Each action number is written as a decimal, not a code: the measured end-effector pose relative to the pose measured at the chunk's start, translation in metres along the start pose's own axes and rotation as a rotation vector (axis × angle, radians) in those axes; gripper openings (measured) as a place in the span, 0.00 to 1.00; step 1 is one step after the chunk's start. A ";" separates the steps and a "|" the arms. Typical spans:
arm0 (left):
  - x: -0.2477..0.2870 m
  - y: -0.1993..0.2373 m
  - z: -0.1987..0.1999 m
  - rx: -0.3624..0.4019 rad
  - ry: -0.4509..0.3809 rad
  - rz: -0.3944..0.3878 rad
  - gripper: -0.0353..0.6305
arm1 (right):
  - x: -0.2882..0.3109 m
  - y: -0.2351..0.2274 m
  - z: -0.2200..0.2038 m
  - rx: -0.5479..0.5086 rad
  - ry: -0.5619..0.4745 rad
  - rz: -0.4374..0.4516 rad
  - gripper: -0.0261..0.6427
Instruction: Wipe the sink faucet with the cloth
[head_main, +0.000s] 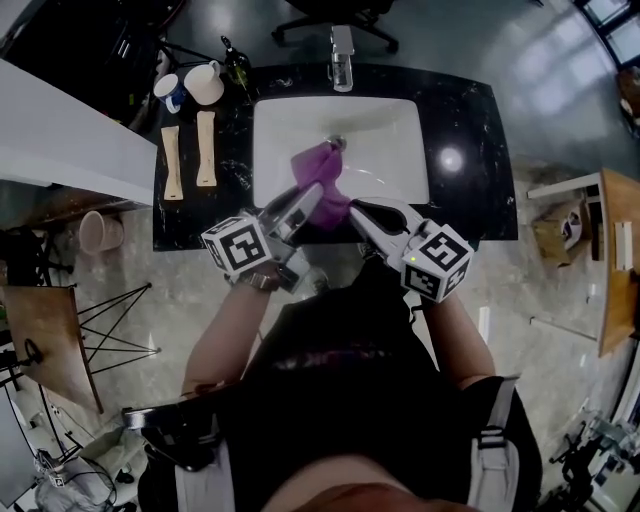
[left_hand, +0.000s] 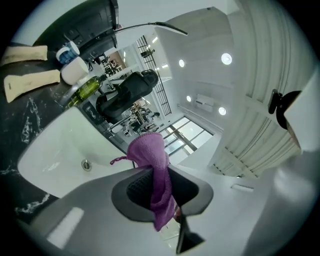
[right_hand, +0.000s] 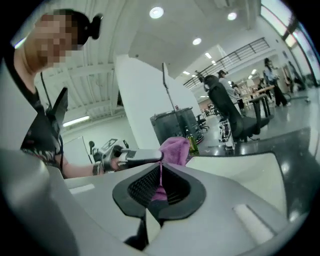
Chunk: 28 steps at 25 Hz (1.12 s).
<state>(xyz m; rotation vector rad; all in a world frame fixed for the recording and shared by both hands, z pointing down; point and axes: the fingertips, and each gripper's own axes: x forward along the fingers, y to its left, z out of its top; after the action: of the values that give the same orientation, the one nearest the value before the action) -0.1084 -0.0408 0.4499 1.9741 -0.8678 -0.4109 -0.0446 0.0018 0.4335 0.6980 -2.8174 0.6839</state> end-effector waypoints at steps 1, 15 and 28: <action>-0.003 0.001 0.003 0.003 -0.009 -0.002 0.16 | -0.006 -0.001 0.001 0.083 -0.037 0.010 0.06; 0.028 -0.025 0.081 0.134 -0.149 0.002 0.16 | -0.079 -0.042 0.002 0.462 -0.141 0.041 0.06; 0.119 -0.004 0.172 0.033 -0.244 0.021 0.16 | -0.155 -0.122 -0.022 0.603 -0.233 -0.079 0.06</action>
<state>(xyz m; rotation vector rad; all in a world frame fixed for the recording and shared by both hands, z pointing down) -0.1252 -0.2298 0.3615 1.9700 -1.0527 -0.6384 0.1502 -0.0217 0.4610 1.0271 -2.7557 1.5559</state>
